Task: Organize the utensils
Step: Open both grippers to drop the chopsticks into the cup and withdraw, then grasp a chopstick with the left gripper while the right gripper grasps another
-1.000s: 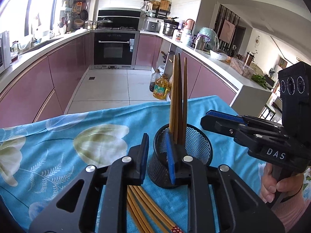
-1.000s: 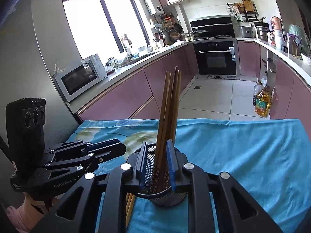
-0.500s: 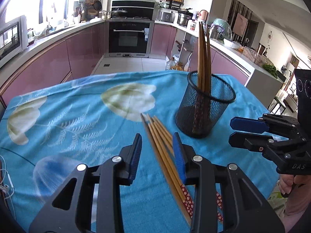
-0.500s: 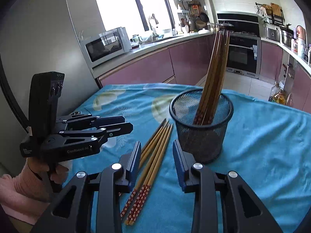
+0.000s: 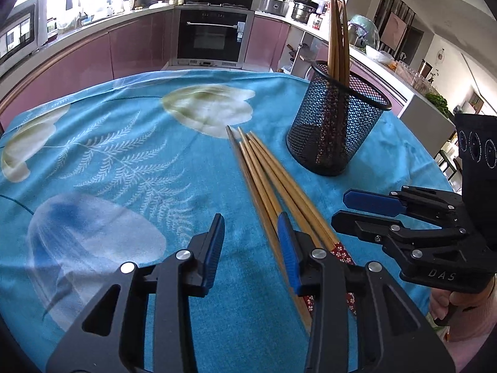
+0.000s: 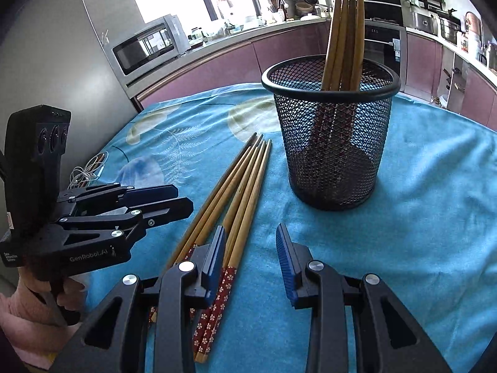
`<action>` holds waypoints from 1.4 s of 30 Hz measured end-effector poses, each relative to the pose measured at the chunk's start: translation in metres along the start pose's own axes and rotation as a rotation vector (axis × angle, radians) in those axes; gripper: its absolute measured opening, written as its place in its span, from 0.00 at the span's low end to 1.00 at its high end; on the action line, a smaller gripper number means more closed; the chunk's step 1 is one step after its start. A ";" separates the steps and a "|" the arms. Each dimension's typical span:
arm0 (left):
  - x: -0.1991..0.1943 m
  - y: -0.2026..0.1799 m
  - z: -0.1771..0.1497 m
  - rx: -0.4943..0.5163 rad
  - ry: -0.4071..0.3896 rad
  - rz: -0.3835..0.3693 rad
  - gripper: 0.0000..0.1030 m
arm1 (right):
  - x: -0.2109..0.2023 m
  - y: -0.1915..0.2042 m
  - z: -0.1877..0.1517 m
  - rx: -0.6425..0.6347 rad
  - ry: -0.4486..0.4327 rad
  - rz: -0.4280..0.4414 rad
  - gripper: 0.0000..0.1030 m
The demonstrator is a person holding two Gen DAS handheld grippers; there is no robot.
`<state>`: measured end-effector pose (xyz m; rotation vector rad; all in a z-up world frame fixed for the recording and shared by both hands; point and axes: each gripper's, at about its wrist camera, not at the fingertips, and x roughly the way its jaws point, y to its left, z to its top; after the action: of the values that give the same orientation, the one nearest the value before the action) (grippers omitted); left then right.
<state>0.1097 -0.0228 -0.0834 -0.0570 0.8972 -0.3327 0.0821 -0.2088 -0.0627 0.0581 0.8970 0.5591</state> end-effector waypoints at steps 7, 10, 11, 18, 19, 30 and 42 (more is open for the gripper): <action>0.008 -0.003 -0.001 0.006 0.023 0.014 0.34 | 0.007 -0.001 0.001 0.009 0.008 -0.025 0.31; 0.009 -0.006 -0.001 0.020 0.020 0.028 0.34 | 0.010 0.001 0.001 0.003 0.013 -0.034 0.31; 0.010 -0.006 -0.001 0.024 0.020 0.031 0.34 | 0.011 0.001 0.001 0.001 0.015 -0.039 0.31; 0.010 -0.005 -0.001 0.029 0.023 0.036 0.32 | 0.013 0.002 0.001 -0.007 0.021 -0.058 0.30; 0.009 -0.005 -0.002 0.031 0.023 0.037 0.32 | 0.013 0.001 0.002 -0.008 0.021 -0.061 0.30; 0.009 -0.005 -0.002 0.044 0.036 0.044 0.32 | 0.020 0.011 0.004 -0.054 0.038 -0.094 0.30; 0.024 -0.008 0.013 0.065 0.047 0.060 0.22 | 0.034 0.013 0.016 -0.058 0.037 -0.135 0.18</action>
<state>0.1314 -0.0386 -0.0923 0.0377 0.9321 -0.3076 0.1052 -0.1785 -0.0733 -0.0655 0.9128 0.4613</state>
